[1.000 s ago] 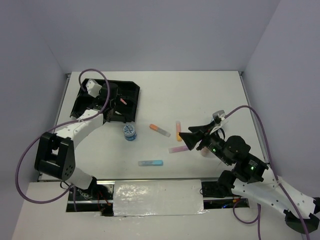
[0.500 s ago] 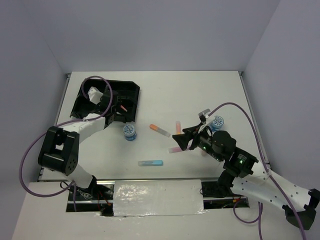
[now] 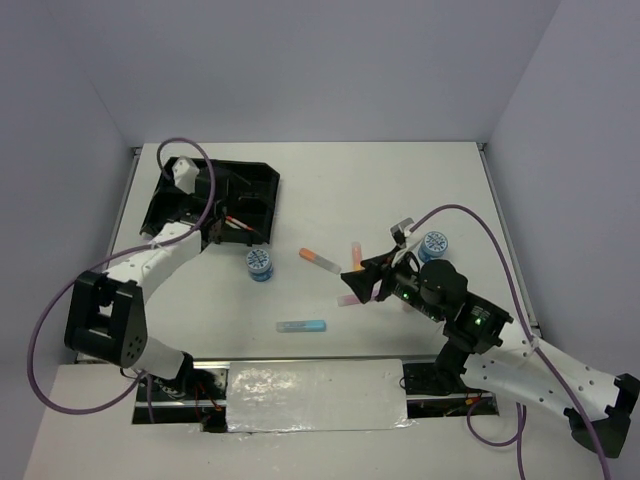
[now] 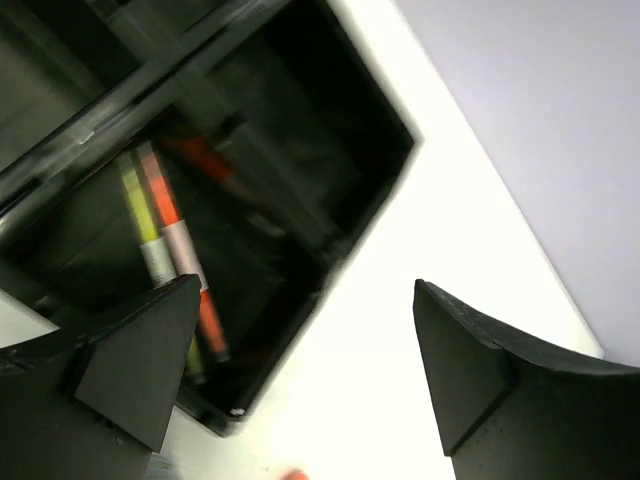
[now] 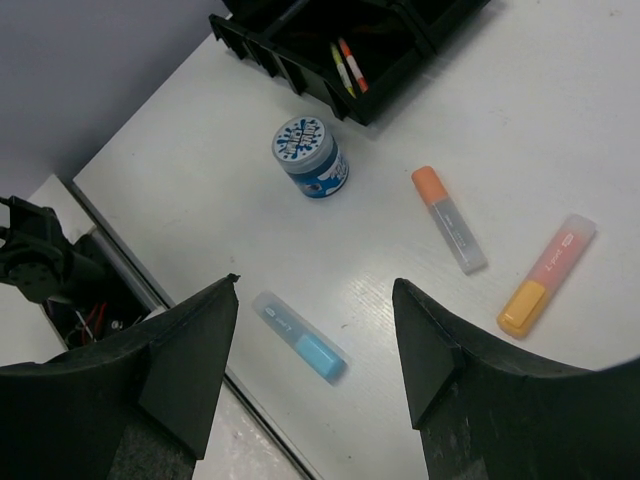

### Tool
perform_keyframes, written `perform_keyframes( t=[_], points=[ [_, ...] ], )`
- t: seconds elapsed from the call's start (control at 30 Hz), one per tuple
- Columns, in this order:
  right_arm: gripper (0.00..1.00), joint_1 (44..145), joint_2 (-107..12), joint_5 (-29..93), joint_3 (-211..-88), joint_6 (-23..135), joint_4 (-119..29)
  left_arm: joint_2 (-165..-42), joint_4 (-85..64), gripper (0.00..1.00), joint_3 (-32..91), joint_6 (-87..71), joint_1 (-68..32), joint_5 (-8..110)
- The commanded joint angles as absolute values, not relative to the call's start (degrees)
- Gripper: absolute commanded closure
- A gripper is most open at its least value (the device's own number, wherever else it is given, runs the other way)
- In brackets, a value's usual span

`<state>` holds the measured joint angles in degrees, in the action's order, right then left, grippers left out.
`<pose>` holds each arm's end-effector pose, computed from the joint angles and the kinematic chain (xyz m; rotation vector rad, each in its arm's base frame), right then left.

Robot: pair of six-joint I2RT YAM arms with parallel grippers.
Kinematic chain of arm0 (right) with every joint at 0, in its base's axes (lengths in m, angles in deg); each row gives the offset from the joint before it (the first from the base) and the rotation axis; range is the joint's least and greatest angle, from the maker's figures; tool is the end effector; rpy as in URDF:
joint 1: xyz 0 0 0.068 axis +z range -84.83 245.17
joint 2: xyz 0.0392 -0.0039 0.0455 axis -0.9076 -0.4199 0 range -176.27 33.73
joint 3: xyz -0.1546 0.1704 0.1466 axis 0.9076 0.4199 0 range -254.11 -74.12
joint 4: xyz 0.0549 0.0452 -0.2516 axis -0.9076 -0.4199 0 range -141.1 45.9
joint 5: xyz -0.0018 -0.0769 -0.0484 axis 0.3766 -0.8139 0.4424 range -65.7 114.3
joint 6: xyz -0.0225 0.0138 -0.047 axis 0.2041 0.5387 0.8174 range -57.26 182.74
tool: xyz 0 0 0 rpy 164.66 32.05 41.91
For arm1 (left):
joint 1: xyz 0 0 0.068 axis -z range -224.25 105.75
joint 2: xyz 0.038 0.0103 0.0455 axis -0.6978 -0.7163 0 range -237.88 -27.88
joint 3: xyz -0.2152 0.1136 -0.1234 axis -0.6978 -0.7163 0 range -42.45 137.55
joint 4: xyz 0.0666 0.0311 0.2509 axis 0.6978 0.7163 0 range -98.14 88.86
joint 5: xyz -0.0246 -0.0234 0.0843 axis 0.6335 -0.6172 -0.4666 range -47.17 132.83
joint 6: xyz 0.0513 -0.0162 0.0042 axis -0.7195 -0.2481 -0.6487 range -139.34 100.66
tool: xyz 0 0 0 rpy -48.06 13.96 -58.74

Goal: Sort the stationery into containers
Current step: Place the pen in the storage box.

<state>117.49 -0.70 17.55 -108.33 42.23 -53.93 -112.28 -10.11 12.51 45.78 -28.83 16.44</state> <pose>0.0980 0.1202 0.3028 -0.4114 1.7712 0.8178 0.3234 -0.0729 0.2592 -1.1001 1.6974 -0.4275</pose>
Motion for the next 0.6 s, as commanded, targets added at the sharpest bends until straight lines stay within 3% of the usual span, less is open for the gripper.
perform_keyframes(
  t=[0.0,0.07,0.17,0.33,0.57],
  points=[
    [0.29,117.47,0.51,17.71,-110.41,42.44,-51.31,-107.60,-4.82,0.01,20.47,36.23,-28.17,20.05],
    [0.26,117.47,0.86,17.44,-110.41,42.09,-52.01,-104.71,1.34,0.01,22.24,32.10,-26.95,20.68],
    [0.00,117.55,1.91,16.65,-109.98,41.48,-52.97,-97.17,1.89,0.01,16.81,25.94,-25.02,24.45],
    [0.00,117.47,3.41,15.68,-109.80,39.72,-56.31,-88.26,4.59,0.01,7.48,16.89,-20.09,29.73],
    [0.00,117.64,7.27,19.72,-107.52,38.31,-58.52,-91.77,11.64,0.01,4.23,14.67,-11.82,29.20]
  ],
)
